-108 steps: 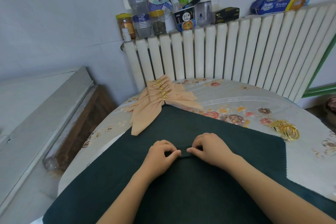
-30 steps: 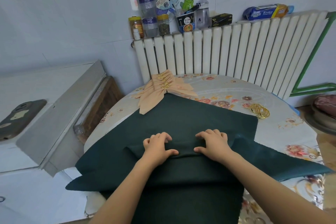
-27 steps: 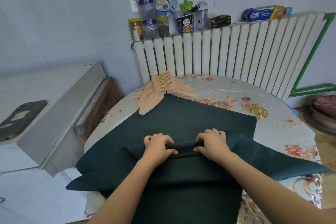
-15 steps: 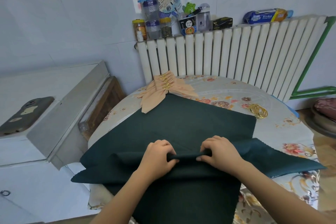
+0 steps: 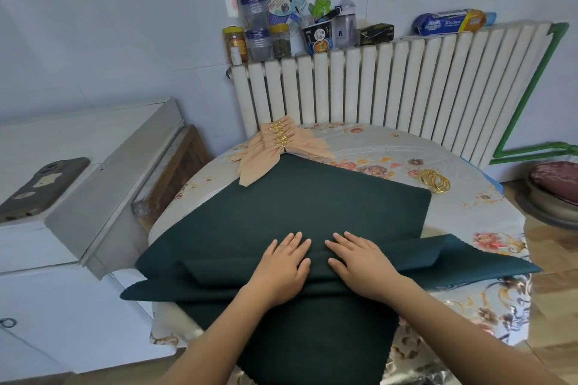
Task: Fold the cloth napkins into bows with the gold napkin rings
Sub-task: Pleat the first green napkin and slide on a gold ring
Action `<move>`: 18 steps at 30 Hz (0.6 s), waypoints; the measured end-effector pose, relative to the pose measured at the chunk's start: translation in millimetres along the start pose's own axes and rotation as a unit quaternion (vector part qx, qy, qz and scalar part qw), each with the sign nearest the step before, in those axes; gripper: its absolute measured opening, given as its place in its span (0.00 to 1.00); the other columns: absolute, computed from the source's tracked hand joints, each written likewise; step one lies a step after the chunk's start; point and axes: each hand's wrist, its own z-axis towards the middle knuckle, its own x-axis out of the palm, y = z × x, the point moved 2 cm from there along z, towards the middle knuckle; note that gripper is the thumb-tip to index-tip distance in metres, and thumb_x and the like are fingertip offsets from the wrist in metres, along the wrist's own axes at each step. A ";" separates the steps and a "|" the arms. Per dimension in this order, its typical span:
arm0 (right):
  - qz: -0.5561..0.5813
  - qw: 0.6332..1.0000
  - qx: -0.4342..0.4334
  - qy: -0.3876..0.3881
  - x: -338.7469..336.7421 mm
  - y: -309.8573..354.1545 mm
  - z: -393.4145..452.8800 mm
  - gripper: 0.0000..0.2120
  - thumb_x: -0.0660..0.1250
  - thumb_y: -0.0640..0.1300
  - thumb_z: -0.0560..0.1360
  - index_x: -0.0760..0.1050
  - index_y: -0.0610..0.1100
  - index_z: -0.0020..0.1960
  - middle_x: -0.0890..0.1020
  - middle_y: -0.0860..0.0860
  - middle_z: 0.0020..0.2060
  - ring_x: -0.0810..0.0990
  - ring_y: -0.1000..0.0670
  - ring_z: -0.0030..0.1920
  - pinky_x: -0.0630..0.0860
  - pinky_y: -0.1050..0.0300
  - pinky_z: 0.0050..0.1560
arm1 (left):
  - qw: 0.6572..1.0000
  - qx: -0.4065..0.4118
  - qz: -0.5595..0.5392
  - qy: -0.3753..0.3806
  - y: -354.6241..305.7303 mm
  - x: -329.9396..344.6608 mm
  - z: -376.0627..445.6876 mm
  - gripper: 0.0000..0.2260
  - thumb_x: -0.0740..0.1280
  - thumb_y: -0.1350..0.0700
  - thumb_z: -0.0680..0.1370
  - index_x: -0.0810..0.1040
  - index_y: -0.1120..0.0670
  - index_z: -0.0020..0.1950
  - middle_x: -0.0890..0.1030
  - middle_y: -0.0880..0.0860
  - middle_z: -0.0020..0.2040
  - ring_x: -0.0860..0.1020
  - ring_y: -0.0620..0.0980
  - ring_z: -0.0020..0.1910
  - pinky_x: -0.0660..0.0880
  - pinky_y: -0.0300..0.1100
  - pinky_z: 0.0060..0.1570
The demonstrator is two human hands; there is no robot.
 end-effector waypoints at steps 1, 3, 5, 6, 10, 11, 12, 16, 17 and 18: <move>-0.002 1.000 -0.002 -0.001 1.5 0.5 -4.7 0.24 0.46 0.56 0.82 0.53 0.53 0.77 0.52 0.53 0.77 0.48 0.53 0.76 0.44 0.56 0.74 | 1.000 -0.002 0.005 0.000 -1.2 0.6 -3.7 0.23 0.46 0.48 0.83 0.49 0.49 0.78 0.46 0.47 0.78 0.43 0.44 0.76 0.40 0.45 0.74; -0.010 1.000 -0.001 -0.007 4.2 2.4 -13.5 0.27 0.40 0.60 0.80 0.52 0.53 0.77 0.52 0.54 0.77 0.47 0.53 0.76 0.43 0.56 0.74 | 1.000 -0.005 0.012 -0.007 -3.9 2.7 -12.9 0.23 0.46 0.48 0.83 0.49 0.49 0.78 0.46 0.47 0.78 0.42 0.43 0.76 0.39 0.45 0.74; -0.020 0.999 -0.011 -0.028 6.9 5.4 -22.9 0.44 0.22 0.69 0.68 0.50 0.54 0.77 0.52 0.55 0.77 0.47 0.54 0.76 0.41 0.57 0.74 | 1.000 -0.005 0.026 -0.015 -6.8 6.3 -22.9 0.23 0.45 0.48 0.83 0.48 0.48 0.78 0.45 0.47 0.78 0.42 0.43 0.76 0.37 0.45 0.74; -0.030 0.999 -0.013 -0.027 9.4 6.2 -26.8 0.54 0.14 0.69 0.58 0.49 0.54 0.77 0.51 0.55 0.77 0.46 0.54 0.76 0.41 0.57 0.74 | 0.999 -0.005 0.033 -0.020 -7.7 8.0 -27.3 0.23 0.45 0.48 0.83 0.47 0.48 0.78 0.45 0.46 0.78 0.41 0.43 0.76 0.37 0.45 0.74; -0.019 0.999 0.000 -0.026 19.8 5.0 -37.9 0.54 0.13 0.68 0.61 0.56 0.53 0.76 0.58 0.54 0.75 0.55 0.52 0.76 0.39 0.59 0.71 | 0.998 -0.008 0.046 -0.030 -10.7 12.0 -39.4 0.23 0.45 0.46 0.83 0.44 0.46 0.78 0.44 0.45 0.78 0.40 0.42 0.76 0.36 0.46 0.74; -0.038 0.999 -0.001 -0.034 20.4 5.6 -40.9 0.48 0.19 0.66 0.70 0.64 0.52 0.73 0.67 0.53 0.72 0.64 0.51 0.72 0.43 0.58 0.70 | 0.998 -0.009 0.046 -0.031 -11.1 13.3 -41.7 0.23 0.44 0.46 0.83 0.44 0.46 0.78 0.44 0.45 0.78 0.40 0.42 0.76 0.36 0.46 0.74; -0.042 0.998 0.012 -0.033 21.2 6.1 -43.8 0.41 0.26 0.62 0.77 0.71 0.51 0.68 0.74 0.53 0.66 0.72 0.51 0.67 0.48 0.57 0.69 | 0.998 -0.012 0.048 -0.034 -10.9 14.7 -43.6 0.24 0.44 0.46 0.83 0.43 0.46 0.78 0.44 0.45 0.78 0.40 0.42 0.76 0.36 0.47 0.74; -0.053 0.997 0.000 -0.052 16.7 12.4 -49.3 0.42 0.22 0.61 0.73 0.59 0.50 0.75 0.60 0.54 0.74 0.59 0.52 0.74 0.44 0.57 0.72 | 0.998 -0.027 0.051 -0.033 -8.4 18.0 -44.2 0.24 0.44 0.44 0.82 0.43 0.45 0.77 0.44 0.46 0.78 0.41 0.43 0.76 0.37 0.49 0.74; -0.033 0.999 -0.006 -0.043 14.7 15.0 -49.9 0.40 0.24 0.61 0.72 0.53 0.50 0.77 0.54 0.55 0.75 0.51 0.52 0.76 0.40 0.57 0.73 | 0.998 -0.028 0.048 -0.029 -8.4 17.9 -43.3 0.24 0.44 0.44 0.82 0.43 0.45 0.77 0.44 0.46 0.78 0.41 0.44 0.76 0.37 0.49 0.74; 0.000 0.999 -0.015 -0.042 11.9 18.8 -48.3 0.34 0.32 0.59 0.75 0.53 0.48 0.77 0.55 0.54 0.76 0.51 0.52 0.76 0.42 0.58 0.73 | 0.998 -0.028 0.043 -0.024 -8.3 18.0 -42.3 0.24 0.44 0.45 0.82 0.43 0.45 0.77 0.44 0.46 0.78 0.40 0.43 0.76 0.37 0.49 0.74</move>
